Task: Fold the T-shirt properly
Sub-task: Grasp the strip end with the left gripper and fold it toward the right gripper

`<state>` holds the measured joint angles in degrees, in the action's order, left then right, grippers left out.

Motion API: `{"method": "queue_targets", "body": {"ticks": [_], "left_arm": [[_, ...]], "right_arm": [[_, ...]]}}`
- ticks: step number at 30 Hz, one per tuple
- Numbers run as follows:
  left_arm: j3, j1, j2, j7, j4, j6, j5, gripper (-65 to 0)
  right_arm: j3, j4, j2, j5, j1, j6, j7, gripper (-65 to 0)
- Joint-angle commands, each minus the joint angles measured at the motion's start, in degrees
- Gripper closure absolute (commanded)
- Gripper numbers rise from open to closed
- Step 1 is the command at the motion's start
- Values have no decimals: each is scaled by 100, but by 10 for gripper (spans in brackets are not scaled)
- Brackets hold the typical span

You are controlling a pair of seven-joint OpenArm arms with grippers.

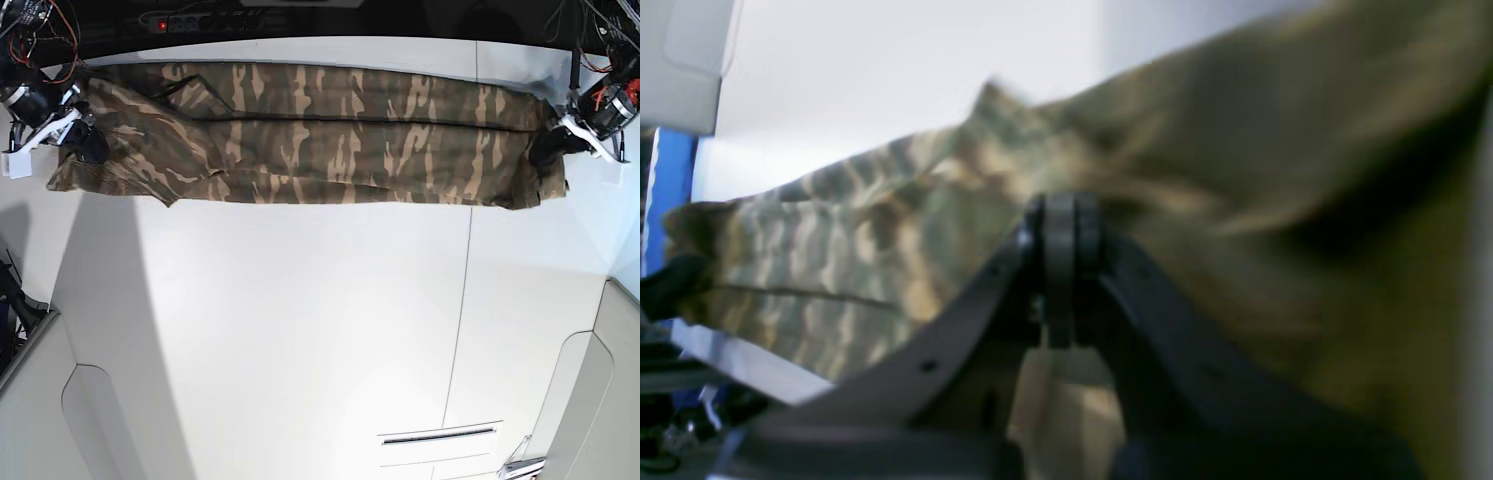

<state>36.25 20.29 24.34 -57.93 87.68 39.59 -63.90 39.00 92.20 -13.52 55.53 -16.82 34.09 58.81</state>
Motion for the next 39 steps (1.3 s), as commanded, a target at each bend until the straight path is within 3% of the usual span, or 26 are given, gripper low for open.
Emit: {"method": "queue_targets", "body": {"ticks": [1, 8, 13, 18, 23, 28, 31, 34, 35, 37, 39], "left_arm": [[63, -48, 164, 63, 98, 41, -50, 0], [63, -190, 872, 63, 240, 41, 376, 0], [-55, -188, 855, -505, 1073, 41, 326, 0], [-638, -186, 428, -658, 2291, -59, 433, 0], [-1679, -188, -146, -396, 3191, -391, 1185, 0], [-2662, -205, -688, -133, 3309, -614, 1906, 0], [-3150, -208, -1014, 68, 3305, -566, 2448, 0], [-3558, -205, -1117, 269, 3241, -535, 3073, 0], [-3663, -203, -1115, 337, 3178, -535, 3154, -72], [-3845, -205, -1117, 415, 3016, -533, 3165, -259], [-4006, -205, -1115, 422, 2885, -538, 3053, -382]], "right_arm": [[85, 153, -92, 155, 31, 26, -48, 0], [238, 284, -90, 151, 26, 26, 20, 0], [236, 284, -90, 155, 31, 26, 11, 0], [238, 284, -90, 149, 28, 26, 13, 0], [238, 284, -90, 146, 28, 26, 15, 0], [238, 284, -90, 81, 26, 26, 13, 0], [240, 284, -90, 44, 28, 26, 11, 0], [240, 284, -90, -68, 26, 24, 20, 0], [240, 284, -92, -140, 26, 24, 20, -14], [240, 284, -92, -280, 26, 24, 15, -208], [240, 284, -92, -415, 24, 24, 15, -366]]}}
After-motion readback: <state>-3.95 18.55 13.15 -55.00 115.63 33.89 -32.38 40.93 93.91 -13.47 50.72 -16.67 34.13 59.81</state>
